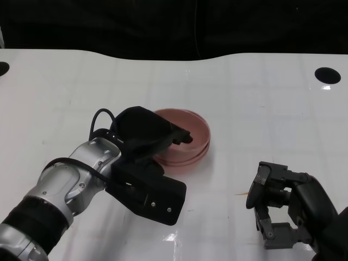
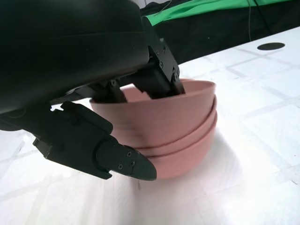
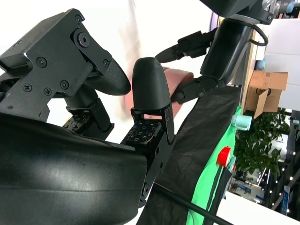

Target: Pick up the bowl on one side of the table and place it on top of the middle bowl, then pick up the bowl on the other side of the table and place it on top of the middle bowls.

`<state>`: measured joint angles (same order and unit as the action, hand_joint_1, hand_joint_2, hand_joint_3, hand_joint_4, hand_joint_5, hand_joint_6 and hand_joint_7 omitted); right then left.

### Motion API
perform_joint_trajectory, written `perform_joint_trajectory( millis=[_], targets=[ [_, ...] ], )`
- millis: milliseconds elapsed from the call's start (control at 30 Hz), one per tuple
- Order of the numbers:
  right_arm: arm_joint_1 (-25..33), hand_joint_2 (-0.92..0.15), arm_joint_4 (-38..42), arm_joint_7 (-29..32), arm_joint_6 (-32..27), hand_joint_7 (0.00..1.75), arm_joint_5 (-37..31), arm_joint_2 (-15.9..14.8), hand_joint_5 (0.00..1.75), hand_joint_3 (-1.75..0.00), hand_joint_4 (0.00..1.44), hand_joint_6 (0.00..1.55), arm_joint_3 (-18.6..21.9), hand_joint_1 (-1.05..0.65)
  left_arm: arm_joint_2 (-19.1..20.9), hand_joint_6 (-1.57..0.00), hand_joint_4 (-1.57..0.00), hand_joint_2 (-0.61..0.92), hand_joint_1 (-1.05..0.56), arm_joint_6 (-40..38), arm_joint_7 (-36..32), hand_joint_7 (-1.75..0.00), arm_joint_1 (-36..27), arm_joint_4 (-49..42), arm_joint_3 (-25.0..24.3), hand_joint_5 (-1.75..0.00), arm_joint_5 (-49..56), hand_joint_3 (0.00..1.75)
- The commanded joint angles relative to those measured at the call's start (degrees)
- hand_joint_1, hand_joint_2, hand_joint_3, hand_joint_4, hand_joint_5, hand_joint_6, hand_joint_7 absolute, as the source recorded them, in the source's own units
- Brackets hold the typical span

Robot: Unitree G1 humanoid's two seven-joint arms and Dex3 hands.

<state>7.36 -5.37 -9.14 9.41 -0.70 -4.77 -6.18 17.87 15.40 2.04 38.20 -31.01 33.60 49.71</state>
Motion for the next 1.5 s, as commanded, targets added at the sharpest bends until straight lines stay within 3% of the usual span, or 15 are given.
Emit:
perform_joint_trajectory(
  millis=[33,433,867,1100,1267,1467,1500],
  targets=[
    [0.27,-0.34,-0.6,-0.09,-0.3,1.49,0.68,-0.07,1.75,-1.51,0.9,0.83,0.54,-0.06,1.02,-0.21,-0.16,0.92,-0.63,-0.84,1.06,0.0,-1.13,1.5,0.31,-0.03,0.46,0.23],
    [0.33,-0.34,-0.56,-0.07,0.07,1.49,0.39,-0.14,1.75,-1.52,0.9,0.83,0.37,-0.06,2.67,-0.12,-0.04,0.92,-0.76,-1.94,1.21,0.0,-3.96,4.56,-0.5,0.0,-0.12,0.27],
    [0.19,-0.33,-0.16,-0.26,0.54,1.5,0.53,-0.07,1.75,-1.54,0.9,0.84,0.32,-0.06,7.15,-0.06,0.0,0.92,-0.78,-4.23,-0.9,0.0,-12.06,16.02,-4.14,0.0,1.75,0.29],
    [0.05,-0.33,0.08,-0.45,0.62,1.5,0.75,-0.2,1.75,-1.53,0.9,0.83,0.55,-0.06,8.04,-0.08,-0.03,0.92,-0.74,-0.01,-9.21,-0.01,-19.84,22.4,-11.42,-0.02,-3.38,0.3],
    [-0.12,-0.33,0.27,-0.55,0.69,1.5,0.83,-0.15,1.75,-1.54,0.9,0.83,0.59,-0.06,9.4,-0.15,-0.1,0.92,-0.66,3.23,-11.48,-0.05,-25.8,27.93,-16.56,-0.07,-7.05,0.32],
    [-0.39,-0.33,0.06,-0.56,0.56,1.5,0.62,0.02,1.75,-1.54,0.9,0.84,0.31,-0.06,8.13,-0.38,-0.36,0.92,-0.61,8.42,-9.64,-0.15,-34.12,32.12,-22.83,-0.26,-19.69,0.3],
    [-0.41,-0.33,0.13,-0.61,0.68,1.5,0.71,0.06,1.75,-1.54,0.9,0.84,0.29,-0.06,7.59,-0.43,-0.41,0.92,-0.61,9.32,-9.29,-0.15,-35.36,32.47,-23.66,-0.36,-22.34,0.3]
  ],
)
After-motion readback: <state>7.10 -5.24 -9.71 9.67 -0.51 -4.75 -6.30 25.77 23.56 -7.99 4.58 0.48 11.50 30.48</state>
